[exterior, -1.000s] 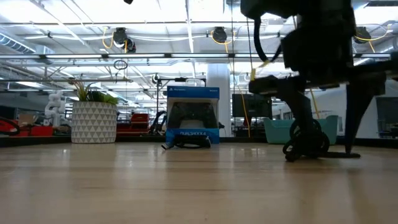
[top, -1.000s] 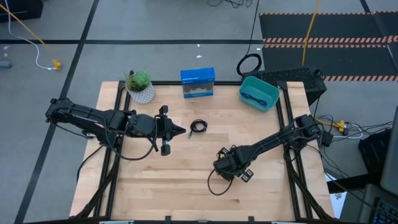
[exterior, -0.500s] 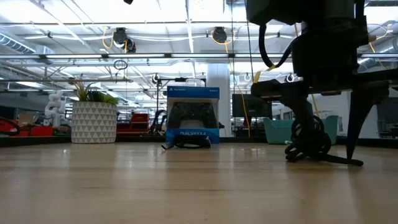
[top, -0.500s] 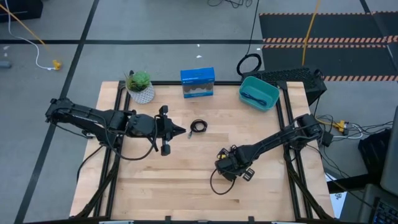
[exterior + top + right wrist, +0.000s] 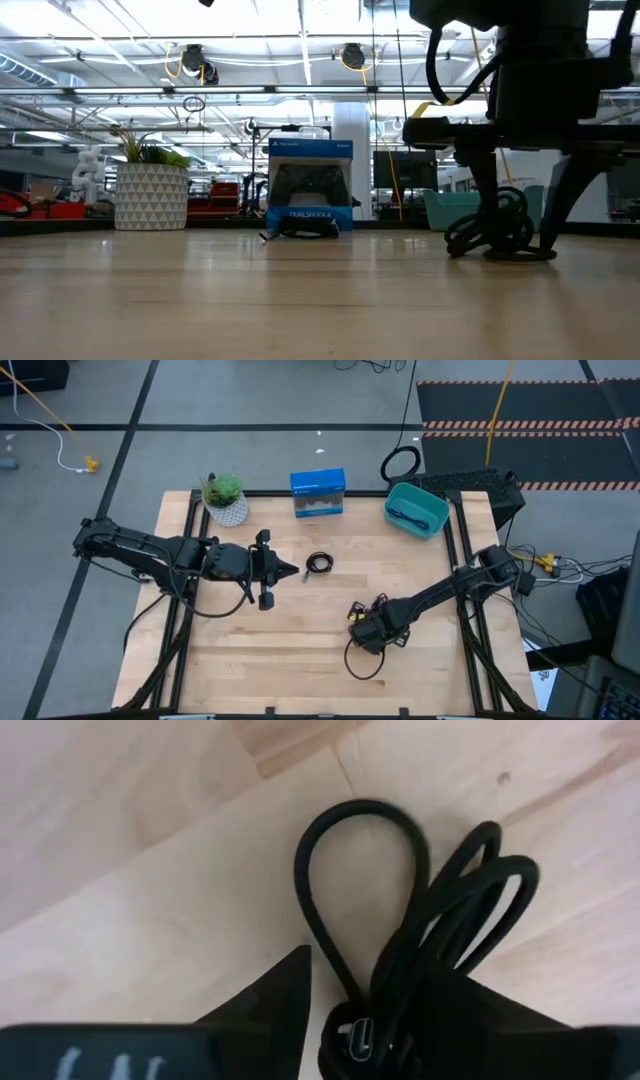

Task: Pick and place USB-C Cables
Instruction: Put the bottom black charger cable into the green bin

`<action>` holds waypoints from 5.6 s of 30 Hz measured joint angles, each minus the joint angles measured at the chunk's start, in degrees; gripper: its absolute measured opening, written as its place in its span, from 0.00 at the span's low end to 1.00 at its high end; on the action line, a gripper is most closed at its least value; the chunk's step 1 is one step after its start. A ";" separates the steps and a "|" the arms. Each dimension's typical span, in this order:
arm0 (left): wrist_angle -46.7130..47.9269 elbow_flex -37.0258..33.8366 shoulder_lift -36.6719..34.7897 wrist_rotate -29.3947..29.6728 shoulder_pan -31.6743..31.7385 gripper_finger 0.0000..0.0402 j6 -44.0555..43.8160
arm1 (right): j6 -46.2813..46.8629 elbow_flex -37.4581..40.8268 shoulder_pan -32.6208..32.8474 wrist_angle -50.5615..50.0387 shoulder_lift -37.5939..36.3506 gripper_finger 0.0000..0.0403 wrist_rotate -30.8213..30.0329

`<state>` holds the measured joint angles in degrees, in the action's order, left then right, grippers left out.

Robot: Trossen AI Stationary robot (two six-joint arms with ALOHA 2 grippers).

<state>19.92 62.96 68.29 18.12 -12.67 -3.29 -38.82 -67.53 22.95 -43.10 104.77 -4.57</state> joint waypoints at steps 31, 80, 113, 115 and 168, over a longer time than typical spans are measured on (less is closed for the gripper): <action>-0.04 0.00 0.00 0.01 0.00 0.06 0.04 | 0.65 2.51 -0.34 5.48 -0.71 0.03 1.90; -2.13 0.02 0.00 0.04 0.00 0.06 0.02 | 40.16 2.47 -14.93 -18.70 -29.24 0.03 6.16; -3.54 0.04 0.66 0.04 0.47 0.06 1.36 | 33.64 2.47 -44.36 -14.20 -29.22 0.03 5.79; -3.54 0.04 0.66 0.04 0.61 0.06 1.51 | 31.97 2.47 -46.93 -13.10 -29.22 0.03 5.85; -3.50 0.02 0.70 0.01 0.63 0.06 3.06 | 15.76 7.79 -74.28 4.85 -16.46 0.03 -1.27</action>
<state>16.43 62.98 68.99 18.13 -12.03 -0.23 -23.07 -59.74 -51.33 -38.26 88.31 -5.85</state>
